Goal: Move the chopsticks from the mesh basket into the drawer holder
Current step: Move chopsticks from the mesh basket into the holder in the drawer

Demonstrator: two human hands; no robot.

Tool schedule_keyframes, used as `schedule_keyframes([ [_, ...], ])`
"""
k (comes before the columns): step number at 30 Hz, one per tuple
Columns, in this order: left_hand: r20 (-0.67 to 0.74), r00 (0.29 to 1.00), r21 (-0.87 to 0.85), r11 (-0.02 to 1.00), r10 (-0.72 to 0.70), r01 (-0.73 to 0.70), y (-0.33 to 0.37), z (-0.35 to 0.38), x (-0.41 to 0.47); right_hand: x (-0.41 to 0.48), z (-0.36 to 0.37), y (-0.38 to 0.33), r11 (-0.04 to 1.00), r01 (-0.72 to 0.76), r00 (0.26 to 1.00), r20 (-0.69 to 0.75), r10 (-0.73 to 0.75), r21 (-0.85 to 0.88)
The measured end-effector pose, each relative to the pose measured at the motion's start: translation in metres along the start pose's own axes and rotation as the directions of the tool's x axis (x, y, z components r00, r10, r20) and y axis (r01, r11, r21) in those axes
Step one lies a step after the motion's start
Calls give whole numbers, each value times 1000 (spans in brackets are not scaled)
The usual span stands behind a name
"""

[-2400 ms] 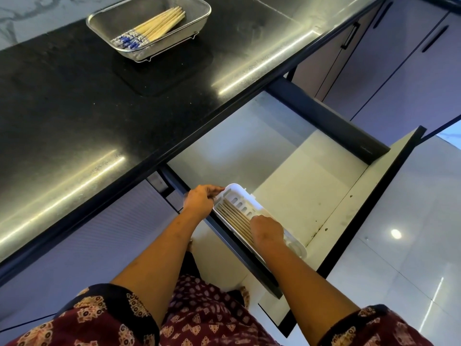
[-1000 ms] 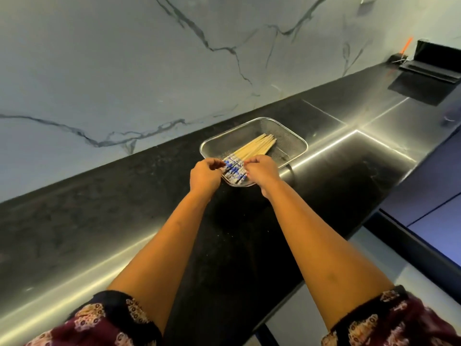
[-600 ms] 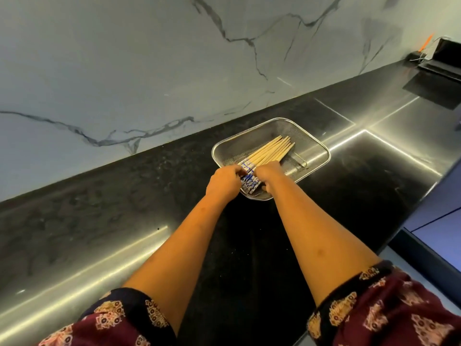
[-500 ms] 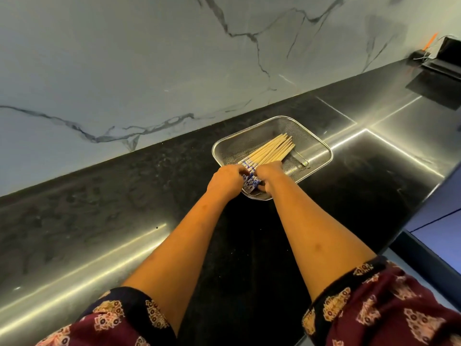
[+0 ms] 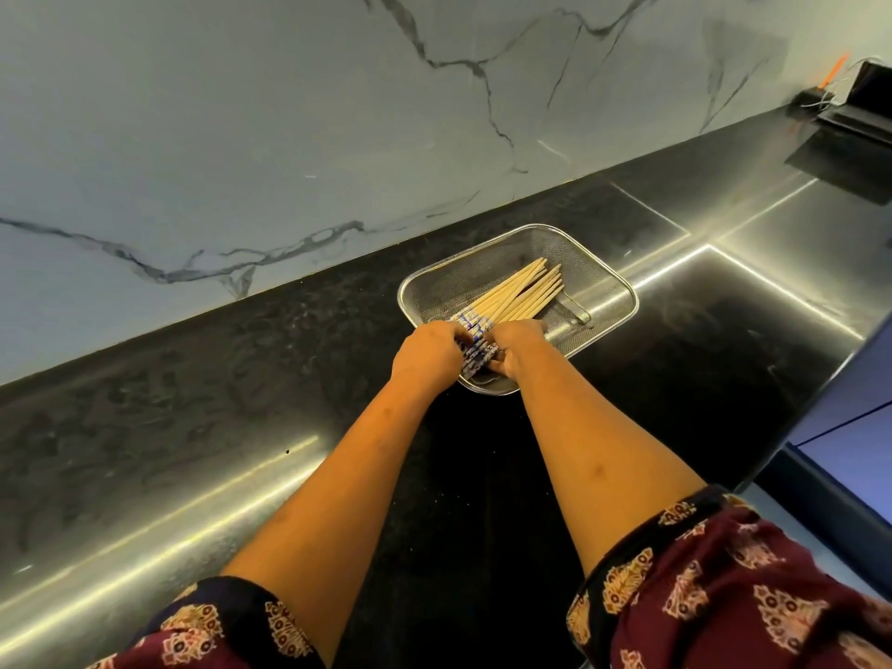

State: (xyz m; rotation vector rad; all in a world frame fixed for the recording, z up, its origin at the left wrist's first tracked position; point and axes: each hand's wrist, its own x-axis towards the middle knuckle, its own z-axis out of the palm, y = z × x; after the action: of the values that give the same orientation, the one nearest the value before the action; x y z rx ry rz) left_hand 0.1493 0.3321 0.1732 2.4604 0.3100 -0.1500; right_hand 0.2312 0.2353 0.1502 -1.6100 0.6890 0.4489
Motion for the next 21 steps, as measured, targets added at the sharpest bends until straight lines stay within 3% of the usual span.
schedule_keyframes([
  [7,-8,1000,9,1000,8,-8,1,-1,-1,0,-1,-4,1000,8,999,50,-7,-4],
  [11,0,1000,20,1000,9,-9,2,-3,-1,-3,1,-5,995,1,996,89,7,-97],
  [18,-167,982,8,996,-90,92,6,-7,-9,-36,-20,-16,999,3,973,230,-13,44],
  [21,-236,964,-101,990,-124,103,8,-10,-17,-44,-26,-22,977,-131,952,297,77,166],
])
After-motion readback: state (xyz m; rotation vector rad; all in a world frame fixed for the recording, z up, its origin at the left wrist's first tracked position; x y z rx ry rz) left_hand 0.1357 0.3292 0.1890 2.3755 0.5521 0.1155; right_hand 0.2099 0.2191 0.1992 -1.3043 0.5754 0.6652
